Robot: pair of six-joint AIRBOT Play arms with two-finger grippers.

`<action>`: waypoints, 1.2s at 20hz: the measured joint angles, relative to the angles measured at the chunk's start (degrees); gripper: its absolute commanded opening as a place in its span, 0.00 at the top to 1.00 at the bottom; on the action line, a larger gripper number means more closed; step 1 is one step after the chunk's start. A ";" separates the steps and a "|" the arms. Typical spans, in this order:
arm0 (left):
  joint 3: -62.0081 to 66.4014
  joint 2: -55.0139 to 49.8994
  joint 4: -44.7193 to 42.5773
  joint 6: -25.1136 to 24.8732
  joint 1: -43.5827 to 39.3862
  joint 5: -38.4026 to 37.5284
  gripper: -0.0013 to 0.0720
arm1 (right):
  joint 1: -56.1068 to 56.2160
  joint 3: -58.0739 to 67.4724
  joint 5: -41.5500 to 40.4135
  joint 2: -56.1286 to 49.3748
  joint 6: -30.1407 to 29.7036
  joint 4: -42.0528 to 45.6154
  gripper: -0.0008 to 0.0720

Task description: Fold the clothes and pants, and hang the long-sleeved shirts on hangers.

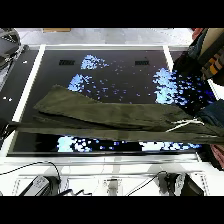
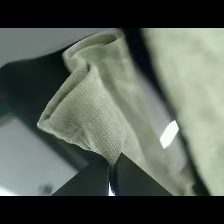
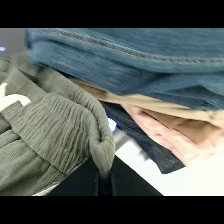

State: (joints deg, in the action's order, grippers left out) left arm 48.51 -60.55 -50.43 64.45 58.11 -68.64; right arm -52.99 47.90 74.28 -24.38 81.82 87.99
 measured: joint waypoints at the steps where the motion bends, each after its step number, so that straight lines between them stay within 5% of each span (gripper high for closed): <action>1: 0.04 0.15 2.25 -1.18 -0.37 0.57 0.96 | 0.44 0.09 0.55 0.04 0.28 1.16 0.95; 5: 2.10 0.42 7.39 -4.79 -5.79 6.69 0.96 | 1.68 0.24 2.45 0.09 1.49 3.43 0.95; 10: 8.11 -3.04 8.94 -6.32 -20.41 23.34 0.96 | 2.10 -0.55 1.11 -0.35 4.81 2.27 0.95; 22: 25.90 -32.57 8.52 -6.80 -41.05 50.29 0.94 | 2.16 -12.00 -12.79 -2.10 13.55 -6.93 0.95; 23: 26.29 -33.73 8.52 -6.80 -41.55 51.45 0.93 | 2.16 -12.59 -15.04 -2.16 13.88 -8.26 0.90; 24: 26.56 -34.49 8.52 -6.80 -41.86 52.11 0.79 | 2.16 -12.96 -17.16 -2.47 14.08 -9.46 0.70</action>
State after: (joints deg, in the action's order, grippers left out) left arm 75.07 -95.04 -41.91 57.65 16.25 -16.53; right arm -50.83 34.94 57.12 -26.85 95.90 78.52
